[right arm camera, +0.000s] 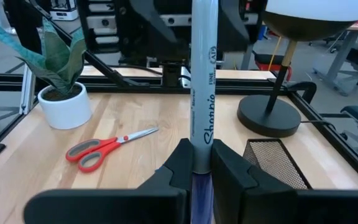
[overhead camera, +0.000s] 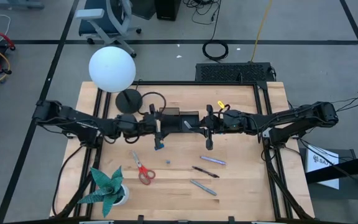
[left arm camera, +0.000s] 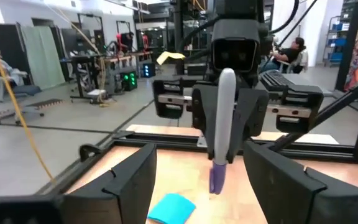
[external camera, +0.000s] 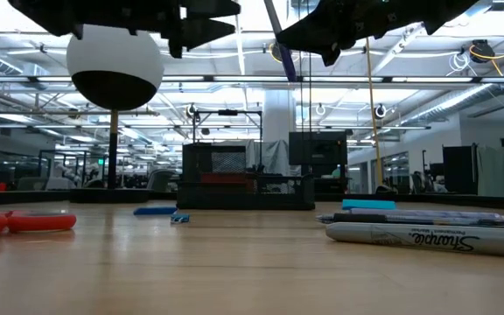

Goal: Pick and place office supplies into organizer
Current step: Put the purple highlighter into the black desk organizer

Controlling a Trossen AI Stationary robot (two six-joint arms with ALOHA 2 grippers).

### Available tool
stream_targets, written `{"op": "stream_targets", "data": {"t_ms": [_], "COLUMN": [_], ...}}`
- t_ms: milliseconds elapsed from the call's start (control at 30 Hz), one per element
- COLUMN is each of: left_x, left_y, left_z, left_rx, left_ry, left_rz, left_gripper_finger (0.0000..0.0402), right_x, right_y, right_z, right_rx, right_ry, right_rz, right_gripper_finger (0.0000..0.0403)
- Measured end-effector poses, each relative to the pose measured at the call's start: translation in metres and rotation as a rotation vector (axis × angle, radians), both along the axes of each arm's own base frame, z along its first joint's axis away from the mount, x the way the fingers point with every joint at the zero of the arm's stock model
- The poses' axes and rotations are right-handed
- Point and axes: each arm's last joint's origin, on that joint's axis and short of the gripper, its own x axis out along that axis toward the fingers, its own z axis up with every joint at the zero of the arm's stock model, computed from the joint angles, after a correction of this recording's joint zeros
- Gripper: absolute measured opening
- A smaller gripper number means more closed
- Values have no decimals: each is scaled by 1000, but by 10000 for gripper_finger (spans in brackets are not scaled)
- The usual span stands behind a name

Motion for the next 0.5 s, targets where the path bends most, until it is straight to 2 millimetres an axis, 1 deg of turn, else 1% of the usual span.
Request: {"op": "stream_targets", "data": {"t_ms": [133,233,300,400,500], "left_x": [16,26,32,40,44], "left_y": [2,1,-1,-2,-2], "left_z": [0,2,0,0,0], "left_rx": [-3,0,0,-1,-2], "left_ry": [10,-3,-4,0,-4], "left_rz": [-16,-73,-111,-116,-135], "left_gripper_finger": [251,251,251,251,251], "right_x": [0,0,0,0,0], "right_y": [1,2,4,6,9], "right_z": [0,2,2,2,2], "right_rx": [6,12,8,-8,-14], "right_ry": [-2,-18,-22,-21,-26], "right_rz": [26,53,59,72,80], "right_gripper_finger": [26,26,26,26,26]}}
